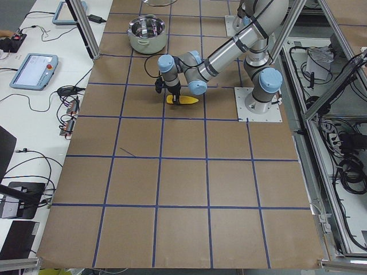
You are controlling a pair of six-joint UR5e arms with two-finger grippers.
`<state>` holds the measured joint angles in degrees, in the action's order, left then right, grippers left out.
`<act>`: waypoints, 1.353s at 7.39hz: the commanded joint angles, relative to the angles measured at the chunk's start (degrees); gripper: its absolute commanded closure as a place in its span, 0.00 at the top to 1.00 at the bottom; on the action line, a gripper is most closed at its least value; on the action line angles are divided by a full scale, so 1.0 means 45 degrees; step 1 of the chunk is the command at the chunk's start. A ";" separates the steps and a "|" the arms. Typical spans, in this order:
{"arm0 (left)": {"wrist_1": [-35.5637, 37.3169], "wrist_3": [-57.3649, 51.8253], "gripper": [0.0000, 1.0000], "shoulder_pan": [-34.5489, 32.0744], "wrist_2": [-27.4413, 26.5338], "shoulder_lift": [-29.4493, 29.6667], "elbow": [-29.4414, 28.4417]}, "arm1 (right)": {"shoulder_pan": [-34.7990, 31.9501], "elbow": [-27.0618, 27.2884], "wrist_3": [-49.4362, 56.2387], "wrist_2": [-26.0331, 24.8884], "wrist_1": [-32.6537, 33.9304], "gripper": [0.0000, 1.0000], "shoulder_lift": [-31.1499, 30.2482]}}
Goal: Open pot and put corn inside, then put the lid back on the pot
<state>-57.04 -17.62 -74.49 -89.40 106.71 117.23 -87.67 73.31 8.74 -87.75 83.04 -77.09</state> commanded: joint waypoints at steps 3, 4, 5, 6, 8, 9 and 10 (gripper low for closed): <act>-0.1844 0.1216 0.07 -0.1776 0.0081 -0.0764 -0.2503 | 0.1631 0.1736 0.0890 0.0009 0.0706 0.44 -0.0916; -0.2357 0.1936 0.07 -0.2618 0.0178 -0.0706 -0.3638 | 0.1631 0.1736 0.0871 0.0009 0.0804 0.45 -0.0896; -0.2382 0.2639 0.07 -0.3380 0.0604 -0.0512 -0.4480 | 0.1631 0.1736 0.0851 0.0028 0.0805 0.45 -0.0934; -0.2382 0.3787 0.07 -0.4181 0.1130 -0.0027 -0.5301 | 0.1631 0.1736 0.0851 0.0028 0.0805 0.45 -0.0876; -0.3041 0.5563 0.07 -0.5742 0.1466 0.1182 -0.7931 | 0.1631 0.1716 0.0832 0.0048 0.0805 0.45 -0.0935; -0.4090 0.6600 0.07 -0.6254 0.1371 0.1866 -0.9570 | 0.1631 0.1735 0.0851 0.0048 0.0824 0.45 -0.0896; -0.4623 0.7346 0.07 -0.6897 0.1467 0.2878 -1.1230 | 0.1631 0.1736 0.0851 0.0048 0.0824 0.45 -0.0895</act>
<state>-74.20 10.55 -101.92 -83.13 114.68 75.80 -80.33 81.10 12.54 -87.55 86.72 -81.18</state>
